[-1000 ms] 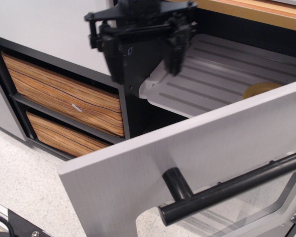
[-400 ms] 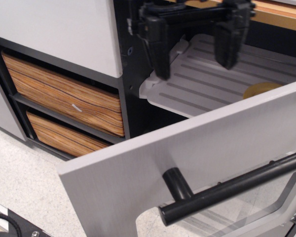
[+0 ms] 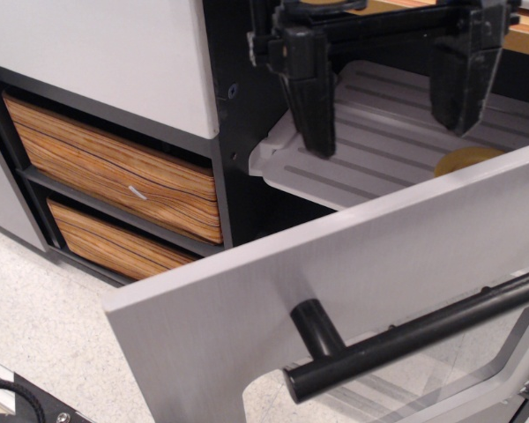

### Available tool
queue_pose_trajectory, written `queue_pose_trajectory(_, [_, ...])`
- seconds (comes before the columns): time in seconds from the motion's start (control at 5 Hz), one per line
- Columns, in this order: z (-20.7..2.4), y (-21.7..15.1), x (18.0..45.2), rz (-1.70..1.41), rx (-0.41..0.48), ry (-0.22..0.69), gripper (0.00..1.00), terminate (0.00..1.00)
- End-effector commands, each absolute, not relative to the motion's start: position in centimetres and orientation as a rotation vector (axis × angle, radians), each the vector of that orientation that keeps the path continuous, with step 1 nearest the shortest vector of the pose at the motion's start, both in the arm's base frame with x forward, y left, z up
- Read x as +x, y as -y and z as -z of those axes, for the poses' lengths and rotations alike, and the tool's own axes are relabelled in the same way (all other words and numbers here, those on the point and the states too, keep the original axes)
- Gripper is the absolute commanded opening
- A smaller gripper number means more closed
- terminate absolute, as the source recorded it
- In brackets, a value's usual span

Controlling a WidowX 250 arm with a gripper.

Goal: Close oven

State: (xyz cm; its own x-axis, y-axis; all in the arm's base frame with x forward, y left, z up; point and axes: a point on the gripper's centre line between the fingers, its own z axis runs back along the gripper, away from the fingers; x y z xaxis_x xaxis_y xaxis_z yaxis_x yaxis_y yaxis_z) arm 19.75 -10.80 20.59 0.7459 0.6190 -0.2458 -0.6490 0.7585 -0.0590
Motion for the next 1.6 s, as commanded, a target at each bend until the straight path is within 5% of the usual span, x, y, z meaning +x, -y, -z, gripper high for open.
queue_pose_trajectory(0.0, [-20.1,13.5,18.0,-0.653,-0.142,-0.311,1.0,0.0])
queue_pose_trajectory(0.8, [-17.2,12.2,20.0,-0.771,-0.114,-0.204,1.0,0.0])
queue_pose_trajectory(1.2, [-18.7,10.4,21.4,-0.768,-0.11,-0.115,1.0,0.0])
queue_pose_trajectory(1.4, [-18.0,10.4,20.2,-0.611,-0.118,-0.149,1.0,0.0])
